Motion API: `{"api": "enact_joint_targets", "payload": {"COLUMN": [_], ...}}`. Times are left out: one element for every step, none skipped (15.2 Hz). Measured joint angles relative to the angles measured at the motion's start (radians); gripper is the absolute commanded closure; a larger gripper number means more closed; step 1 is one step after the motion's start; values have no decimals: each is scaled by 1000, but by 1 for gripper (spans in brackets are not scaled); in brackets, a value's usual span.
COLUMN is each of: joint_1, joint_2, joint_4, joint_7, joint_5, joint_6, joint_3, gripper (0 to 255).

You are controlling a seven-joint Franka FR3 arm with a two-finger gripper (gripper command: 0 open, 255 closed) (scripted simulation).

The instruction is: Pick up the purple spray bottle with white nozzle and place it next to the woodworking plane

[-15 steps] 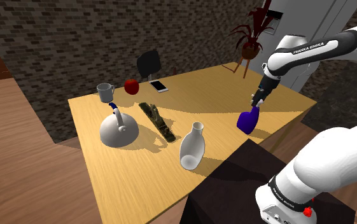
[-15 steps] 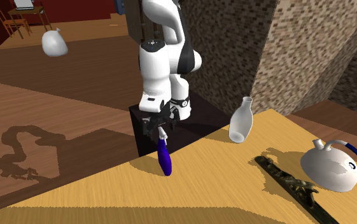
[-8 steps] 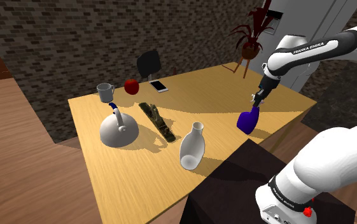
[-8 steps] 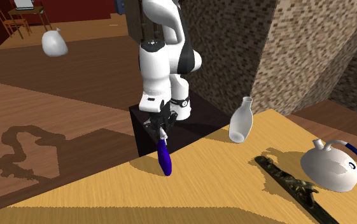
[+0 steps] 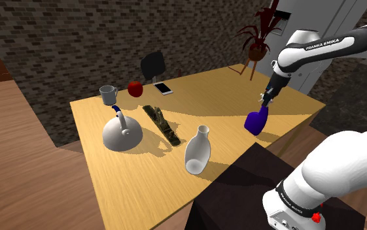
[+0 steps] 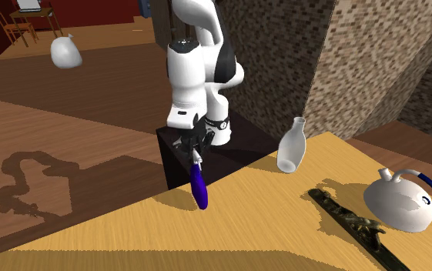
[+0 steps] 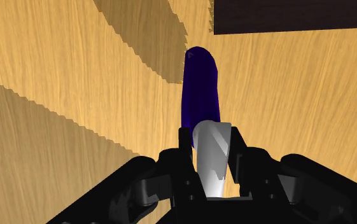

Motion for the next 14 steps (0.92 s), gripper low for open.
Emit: {"api": "enact_joint_targets", "payload": {"joint_1": [-1, -4, -6, -5, -5, -6, -5, -6, -7, -6, -7, -7, -5, -6], "joint_2": [-7, -20, -29, -35, -40, -49, -51, -61, -65, -68, -76, -78, -82, -88], "joint_4": [7, 13, 20, 31, 41, 47, 60, 68, 77, 87, 95, 105, 116, 124], "joint_7": [1, 4, 5, 7, 8, 11, 11, 13, 13, 14, 14, 13, 17, 17], "joint_5": [0, -2, -3, -1, 0, 0, 2, 2, 3, 5, 5, 6, 9, 9], "joint_6": [-14, -32, -48, -65, -80, -95, -110, -127, -141, -154, -170, -182, -197, -211], "joint_3": [4, 11, 15, 20, 24, 30, 33, 39, 42, 46, 50, 52, 58, 62], "gripper": [255, 255, 255, 255, 255, 255, 255, 255, 255, 255, 255, 255, 255, 255]}}
